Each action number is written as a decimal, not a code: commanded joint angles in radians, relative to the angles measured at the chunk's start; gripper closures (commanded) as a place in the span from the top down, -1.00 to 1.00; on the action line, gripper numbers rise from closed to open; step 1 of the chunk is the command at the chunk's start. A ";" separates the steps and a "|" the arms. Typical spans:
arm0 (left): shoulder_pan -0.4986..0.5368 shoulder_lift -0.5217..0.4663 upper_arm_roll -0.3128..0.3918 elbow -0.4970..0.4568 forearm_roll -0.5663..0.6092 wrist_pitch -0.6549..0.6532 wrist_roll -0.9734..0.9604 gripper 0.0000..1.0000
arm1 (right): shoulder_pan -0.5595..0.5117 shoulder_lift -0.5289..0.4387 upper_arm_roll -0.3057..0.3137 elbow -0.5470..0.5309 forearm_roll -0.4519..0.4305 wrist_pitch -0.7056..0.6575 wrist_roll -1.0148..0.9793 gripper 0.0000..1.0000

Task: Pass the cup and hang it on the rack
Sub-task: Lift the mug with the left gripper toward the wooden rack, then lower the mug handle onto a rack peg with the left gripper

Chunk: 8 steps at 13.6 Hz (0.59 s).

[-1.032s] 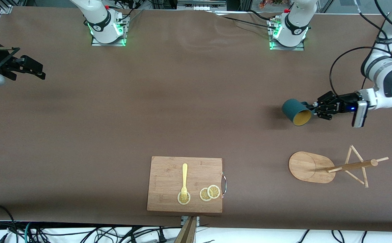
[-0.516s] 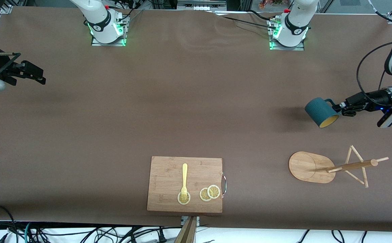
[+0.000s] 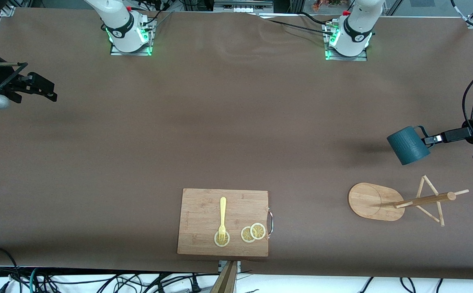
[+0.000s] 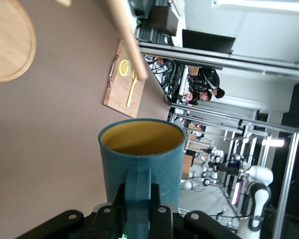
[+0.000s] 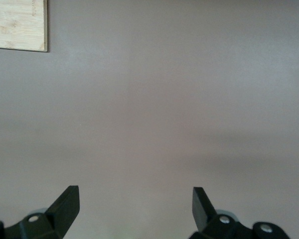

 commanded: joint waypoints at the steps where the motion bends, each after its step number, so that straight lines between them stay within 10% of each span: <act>1: 0.005 0.059 -0.005 0.082 0.028 -0.032 -0.129 -1.00 | -0.004 0.006 0.000 0.020 0.001 -0.018 -0.015 0.99; 8: -0.009 0.185 0.004 0.310 0.129 -0.029 -0.189 -1.00 | -0.004 0.006 0.000 0.021 0.001 -0.020 -0.018 0.99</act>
